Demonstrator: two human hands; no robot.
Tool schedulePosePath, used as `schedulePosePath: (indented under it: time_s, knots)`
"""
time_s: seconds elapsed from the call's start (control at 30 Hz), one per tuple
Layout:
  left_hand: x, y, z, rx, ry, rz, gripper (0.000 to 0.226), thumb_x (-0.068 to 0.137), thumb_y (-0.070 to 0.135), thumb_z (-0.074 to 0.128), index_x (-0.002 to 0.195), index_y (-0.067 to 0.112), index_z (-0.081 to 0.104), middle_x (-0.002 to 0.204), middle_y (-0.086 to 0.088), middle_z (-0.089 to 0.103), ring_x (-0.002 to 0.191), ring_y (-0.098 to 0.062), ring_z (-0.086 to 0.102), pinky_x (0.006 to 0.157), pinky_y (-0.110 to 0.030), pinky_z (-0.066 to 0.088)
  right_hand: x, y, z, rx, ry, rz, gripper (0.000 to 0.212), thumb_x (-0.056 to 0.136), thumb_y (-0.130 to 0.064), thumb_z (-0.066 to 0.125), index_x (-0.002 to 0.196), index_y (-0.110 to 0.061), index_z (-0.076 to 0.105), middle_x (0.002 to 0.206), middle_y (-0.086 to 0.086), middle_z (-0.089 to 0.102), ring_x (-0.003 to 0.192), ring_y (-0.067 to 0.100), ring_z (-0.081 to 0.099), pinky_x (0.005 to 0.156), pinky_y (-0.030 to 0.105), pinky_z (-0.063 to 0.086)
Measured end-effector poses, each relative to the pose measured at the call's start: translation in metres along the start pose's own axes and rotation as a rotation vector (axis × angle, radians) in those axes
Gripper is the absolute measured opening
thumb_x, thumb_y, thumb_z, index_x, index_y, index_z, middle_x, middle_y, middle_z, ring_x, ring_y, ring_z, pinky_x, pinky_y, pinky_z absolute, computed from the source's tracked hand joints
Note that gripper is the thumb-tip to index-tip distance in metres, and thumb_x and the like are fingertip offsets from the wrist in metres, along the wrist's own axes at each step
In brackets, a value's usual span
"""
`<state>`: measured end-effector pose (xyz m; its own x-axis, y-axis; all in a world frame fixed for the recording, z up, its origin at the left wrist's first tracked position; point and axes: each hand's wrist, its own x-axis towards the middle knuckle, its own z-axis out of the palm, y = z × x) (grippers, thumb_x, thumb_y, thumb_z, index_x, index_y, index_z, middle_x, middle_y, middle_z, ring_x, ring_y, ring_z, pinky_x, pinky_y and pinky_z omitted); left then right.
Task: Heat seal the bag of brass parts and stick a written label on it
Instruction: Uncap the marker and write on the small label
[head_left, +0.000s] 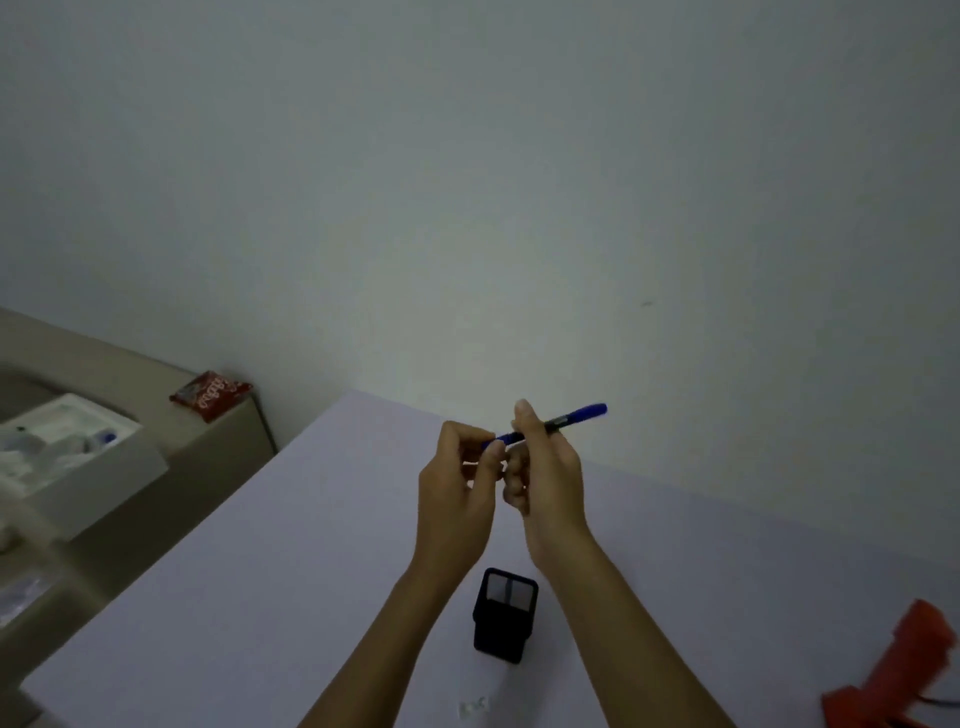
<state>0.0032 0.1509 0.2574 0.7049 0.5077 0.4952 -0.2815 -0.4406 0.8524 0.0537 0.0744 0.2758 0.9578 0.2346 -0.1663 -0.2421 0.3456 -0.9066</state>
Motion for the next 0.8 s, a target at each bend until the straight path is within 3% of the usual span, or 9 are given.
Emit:
schedulePosePath:
  time_s: [0.13,0.27,0.4,0.53,0.67,0.8]
  knots:
    - [0.001,0.01,-0.009,0.113,-0.093,0.157,0.01,0.096,0.013,0.052,0.102,0.019,0.057,0.091,0.01,0.065,0.082,-0.005,0.063,0.072,-0.014,0.05,-0.007,-0.011,0.014,-0.094,0.054,-0.057,0.03,0.086,-0.035,0.069,0.069,-0.014,0.056,0.048,-0.006,0.047,0.039,0.006,0.041,0.04,0.019,0.034]
    - [-0.005,-0.003,-0.021,0.467,-0.205,0.302,0.022,0.095,0.018,0.054,0.116,0.013,0.058,0.105,0.002,0.066,0.091,-0.007,0.061,0.079,-0.012,0.046,-0.01,-0.003,0.011,-0.254,0.107,-0.174,0.025,0.087,-0.032,0.069,0.073,-0.013,0.061,0.056,-0.004,0.059,0.044,0.003,0.052,0.05,0.02,0.041]
    - [-0.012,-0.014,-0.027,0.701,-0.343,0.331,0.031,0.087,0.002,0.064,0.116,0.009,0.058,0.103,-0.004,0.065,0.087,-0.016,0.062,0.073,-0.025,0.055,-0.013,0.011,0.01,-0.446,0.125,-0.211,0.03,0.093,-0.034,0.059,0.08,-0.007,0.062,0.064,0.002,0.062,0.053,0.008,0.056,0.049,0.015,0.042]
    - [-0.011,-0.007,-0.035,0.698,-0.38,0.264,0.022,0.098,0.008,0.042,0.115,0.016,0.053,0.1,0.001,0.059,0.084,-0.012,0.047,0.07,-0.021,0.041,-0.013,0.019,0.014,-0.481,0.106,-0.194,0.033,0.096,-0.034,0.054,0.077,-0.007,0.06,0.066,0.004,0.06,0.057,0.011,0.056,0.055,0.022,0.044]
    - [-0.005,-0.004,-0.045,0.67,-0.463,0.202,0.023,0.103,0.02,0.028,0.102,0.014,0.051,0.087,-0.003,0.059,0.076,-0.016,0.048,0.068,-0.028,0.042,-0.013,0.016,0.015,-0.456,0.072,-0.156,0.035,0.096,-0.031,0.053,0.066,-0.013,0.053,0.056,-0.001,0.053,0.047,0.008,0.047,0.049,0.022,0.038]
    - [0.0,0.003,-0.055,0.377,-0.549,0.003,0.034,0.104,0.028,0.027,0.082,0.014,0.048,0.068,-0.003,0.055,0.061,-0.015,0.047,0.061,-0.031,0.041,-0.015,0.015,0.019,-0.433,0.044,-0.129,0.037,0.096,-0.031,0.053,0.063,-0.015,0.048,0.053,-0.002,0.049,0.043,0.008,0.043,0.047,0.023,0.037]
